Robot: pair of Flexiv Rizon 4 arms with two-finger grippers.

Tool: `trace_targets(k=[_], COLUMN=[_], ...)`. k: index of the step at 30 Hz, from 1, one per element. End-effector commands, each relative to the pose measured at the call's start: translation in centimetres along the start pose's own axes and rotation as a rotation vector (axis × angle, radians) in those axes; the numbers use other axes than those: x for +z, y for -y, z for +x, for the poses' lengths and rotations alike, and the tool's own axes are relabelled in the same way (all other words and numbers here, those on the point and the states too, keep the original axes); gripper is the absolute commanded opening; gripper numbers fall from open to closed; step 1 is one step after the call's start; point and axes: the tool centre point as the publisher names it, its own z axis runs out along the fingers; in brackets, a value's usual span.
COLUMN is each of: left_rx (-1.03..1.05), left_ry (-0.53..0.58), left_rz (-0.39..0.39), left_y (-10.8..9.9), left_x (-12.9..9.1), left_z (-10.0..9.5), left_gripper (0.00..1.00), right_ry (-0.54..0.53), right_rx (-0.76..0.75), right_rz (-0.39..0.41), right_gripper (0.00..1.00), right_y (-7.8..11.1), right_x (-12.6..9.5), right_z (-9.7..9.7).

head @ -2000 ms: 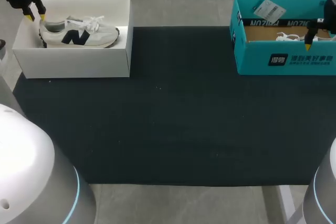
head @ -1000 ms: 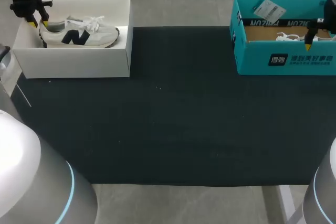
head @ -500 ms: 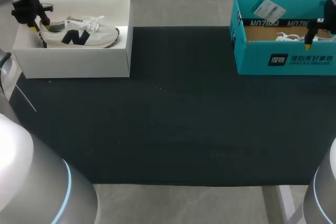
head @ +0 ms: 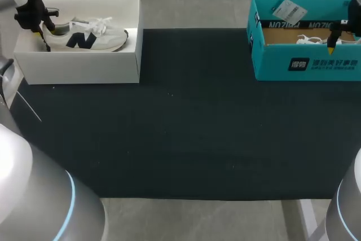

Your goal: Take the shoe out of the shoebox, open the shoe tongue, remove and reinsert the insole, then place the shoe into the shoebox

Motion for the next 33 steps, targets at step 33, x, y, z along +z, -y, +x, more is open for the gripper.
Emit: trace_targets(k=[33], left_rx=[0.051], left_ry=[-0.003], left_rz=[0.274], left_y=[-1.2], left_x=[-7.3], left_z=[-1.8], left_gripper=[0.00], right_ry=[-0.001], right_rx=[0.001], right_rz=[-0.002], right_gripper=[1.00], right_y=[0.0], right_x=[0.0], right_z=[0.0])
